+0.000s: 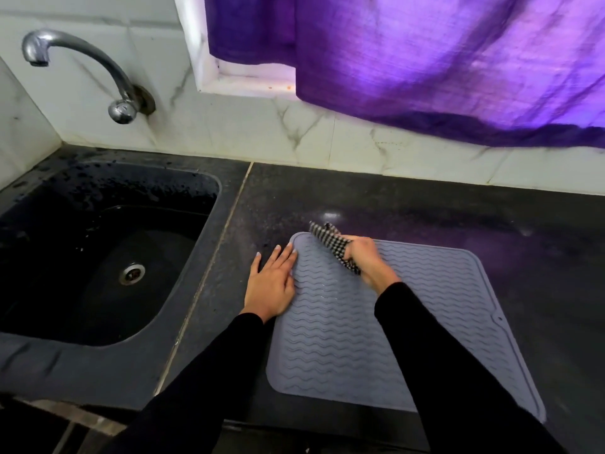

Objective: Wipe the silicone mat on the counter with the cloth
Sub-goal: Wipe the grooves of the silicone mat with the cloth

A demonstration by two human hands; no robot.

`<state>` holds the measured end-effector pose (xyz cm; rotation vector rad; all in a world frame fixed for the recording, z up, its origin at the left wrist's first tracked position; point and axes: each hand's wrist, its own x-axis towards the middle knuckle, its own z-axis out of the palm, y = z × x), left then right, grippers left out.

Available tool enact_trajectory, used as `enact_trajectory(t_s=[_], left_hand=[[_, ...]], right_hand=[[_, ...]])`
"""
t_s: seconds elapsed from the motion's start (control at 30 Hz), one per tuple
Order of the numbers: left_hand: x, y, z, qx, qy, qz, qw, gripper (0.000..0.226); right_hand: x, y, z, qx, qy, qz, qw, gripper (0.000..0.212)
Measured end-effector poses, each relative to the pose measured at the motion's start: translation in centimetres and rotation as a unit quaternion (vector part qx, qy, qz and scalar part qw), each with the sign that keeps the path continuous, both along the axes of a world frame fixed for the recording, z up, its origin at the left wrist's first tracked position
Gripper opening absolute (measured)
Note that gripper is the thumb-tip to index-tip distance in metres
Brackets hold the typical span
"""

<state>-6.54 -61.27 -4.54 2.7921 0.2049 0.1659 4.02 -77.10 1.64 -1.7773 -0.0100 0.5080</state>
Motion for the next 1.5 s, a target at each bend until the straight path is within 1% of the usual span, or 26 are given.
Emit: enact_trajectory(t_s=[0.07,0.13,0.17,0.2,0.23,0.3,0.37,0.43,0.5,0.6,0.67,0.73,0.77,0.8,0.83,0.87,0.93,1.0,1.03,1.1,1.13,1.2,1.27,1.37,1.43,1.5], left_hand=[[-0.1,0.2,0.0,-0.004,-0.001,-0.003,1.000,0.076],[0.0,0.3,-0.1,-0.004,-0.001,-0.002,1.000,0.076],[0.0,0.3,-0.2,-0.002,-0.002,0.000,1.000,0.076],[0.1,0.2,-0.2,0.002,-0.003,0.001,1.000,0.076],[0.1,0.2,-0.2,0.007,-0.005,-0.001,1.000,0.076],[0.1,0.1,-0.2,0.012,-0.010,-0.002,1.000,0.075],[0.2,0.2,-0.3,0.015,-0.009,-0.003,1.000,0.075],[0.3,0.1,-0.3,0.014,-0.016,-0.001,1.000,0.073],[0.2,0.1,-0.5,0.008,-0.021,0.002,1.000,0.071],[0.2,0.2,-0.7,0.011,-0.019,0.004,1.000,0.070],[0.3,0.2,-0.7,0.012,-0.016,0.005,1.000,0.071],[0.2,0.1,-0.6,0.007,-0.018,0.002,1.000,0.071],[0.2,0.2,-0.6,0.004,-0.019,0.002,1.000,0.072],[0.1,0.2,-0.6,0.003,-0.019,0.001,1.000,0.072],[0.1,0.2,-0.5,0.002,-0.018,0.000,1.000,0.073],[0.1,0.2,-0.5,0.001,-0.019,0.000,1.000,0.073],[0.0,0.1,-0.4,-0.002,-0.023,0.000,1.000,0.073],[0.0,0.1,-0.4,-0.001,-0.024,0.001,1.000,0.073],[0.0,0.1,-0.4,0.002,-0.024,0.000,1.000,0.073],[0.0,0.1,-0.5,0.006,-0.025,0.000,1.000,0.072],[0.1,0.2,-0.6,0.008,-0.028,0.001,1.000,0.071],[0.1,0.3,-0.9,0.012,-0.037,0.001,0.999,0.068],[0.0,0.5,-1.2,0.013,-0.045,-0.001,0.999,0.065],[0.2,0.4,-1.6,0.013,-0.052,-0.001,0.999,0.062],[0.5,0.3,-1.6,0.016,-0.049,0.003,0.999,0.063],[0.6,0.3,-1.5,0.020,-0.045,0.002,0.999,0.064]], right_hand=[[1.3,-1.3,0.7,0.141,0.108,-0.104,0.979,0.059],[1.9,-2.4,1.2,0.141,0.081,-0.209,0.964,0.054],[1.6,-2.7,1.6,0.072,0.013,-0.226,0.971,0.046],[1.2,-3.0,1.7,-0.043,-0.071,-0.208,0.975,0.039],[0.5,-3.2,1.4,-0.151,-0.155,-0.169,0.962,0.038],[-1.1,-3.2,-0.3,-0.286,-0.252,-0.045,0.924,0.044],[-2.2,-2.7,-2.7,-0.396,-0.307,0.062,0.863,0.052],[-2.4,-2.8,-4.5,-0.463,-0.332,0.100,0.815,0.055],[-2.0,-3.0,-4.8,-0.464,-0.330,0.110,0.815,0.054],[-1.0,-3.8,-4.6,-0.413,-0.317,0.128,0.844,0.051],[0.0,-4.1,-4.4,-0.347,-0.278,0.115,0.888,0.048],[0.7,-4.6,-3.5,-0.181,-0.165,0.060,0.968,0.041],[1.1,-4.9,-2.7,-0.040,-0.082,0.024,0.996,0.039],[1.6,-5.4,-1.8,0.108,-0.002,-0.035,0.994,0.038],[2.1,-6.1,-1.1,0.213,0.059,-0.116,0.968,0.037],[2.7,-6.9,-0.6,0.251,0.082,-0.203,0.943,0.036],[2.7,-8.3,-0.3,0.170,0.034,-0.298,0.939,0.035],[1.8,-9.3,-0.7,-0.049,-0.095,-0.274,0.956,0.037],[1.0,-9.5,-1.2,-0.154,-0.157,-0.228,0.949,0.038],[-0.5,-9.3,-2.8,-0.313,-0.244,-0.102,0.912,0.044],[-1.0,-9.0,-3.6,-0.389,-0.272,-0.033,0.880,0.048],[-1.4,-8.6,-4.8,-0.480,-0.296,0.034,0.825,0.054],[-1.4,-8.5,-5.0,-0.498,-0.268,0.045,0.823,0.057],[-0.6,-9.1,-4.5,-0.485,-0.227,0.082,0.841,0.057],[0.4,-9.8,-4.0,-0.442,-0.208,0.093,0.867,0.053],[0.9,-10.1,-3.5,-0.346,-0.188,0.065,0.917,0.046]])
